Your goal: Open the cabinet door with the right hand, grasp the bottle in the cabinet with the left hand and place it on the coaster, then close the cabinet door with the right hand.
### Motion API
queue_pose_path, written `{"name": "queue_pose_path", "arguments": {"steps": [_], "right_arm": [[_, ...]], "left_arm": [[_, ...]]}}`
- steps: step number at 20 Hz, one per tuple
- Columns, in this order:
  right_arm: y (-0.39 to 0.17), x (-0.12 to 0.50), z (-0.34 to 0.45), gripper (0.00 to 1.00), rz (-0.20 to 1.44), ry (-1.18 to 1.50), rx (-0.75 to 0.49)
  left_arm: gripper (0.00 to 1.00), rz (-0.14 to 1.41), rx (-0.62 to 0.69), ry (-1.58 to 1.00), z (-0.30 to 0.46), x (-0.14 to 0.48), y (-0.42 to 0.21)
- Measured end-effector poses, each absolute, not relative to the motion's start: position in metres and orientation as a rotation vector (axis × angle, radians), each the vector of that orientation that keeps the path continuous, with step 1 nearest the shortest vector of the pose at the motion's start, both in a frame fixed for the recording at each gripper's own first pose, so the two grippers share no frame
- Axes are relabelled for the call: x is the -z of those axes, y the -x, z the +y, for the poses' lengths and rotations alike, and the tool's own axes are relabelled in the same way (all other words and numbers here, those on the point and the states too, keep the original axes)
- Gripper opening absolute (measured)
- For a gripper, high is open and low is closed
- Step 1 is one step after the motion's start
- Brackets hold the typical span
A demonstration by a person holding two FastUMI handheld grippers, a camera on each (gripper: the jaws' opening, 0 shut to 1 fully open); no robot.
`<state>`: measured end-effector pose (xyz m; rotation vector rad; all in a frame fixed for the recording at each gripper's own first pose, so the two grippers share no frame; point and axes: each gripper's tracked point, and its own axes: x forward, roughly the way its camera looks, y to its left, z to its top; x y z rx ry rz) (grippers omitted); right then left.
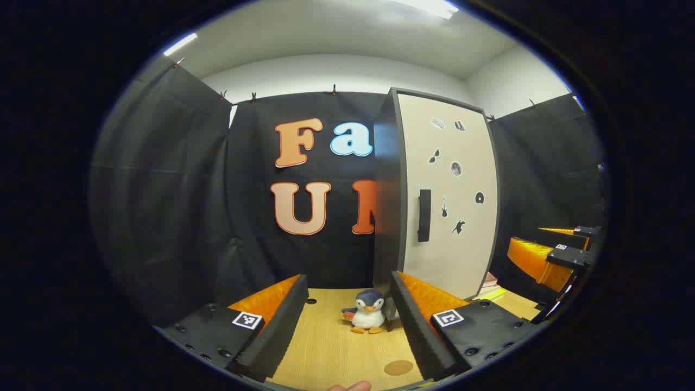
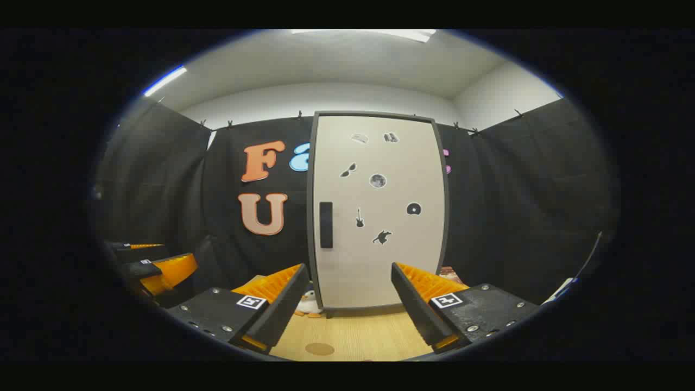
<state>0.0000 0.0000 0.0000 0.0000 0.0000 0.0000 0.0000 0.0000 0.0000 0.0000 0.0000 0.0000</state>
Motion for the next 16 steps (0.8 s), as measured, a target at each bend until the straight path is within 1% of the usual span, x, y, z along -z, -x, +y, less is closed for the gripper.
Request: {"name": "queue_pose_path", "arguments": {"steps": [16], "right_arm": [[-0.011,0.005,-0.006,0.94,0.011,-0.035,0.019]], "left_arm": [[0.98,0.011,-0.008,0.0,0.011,0.01,-0.012]]}}
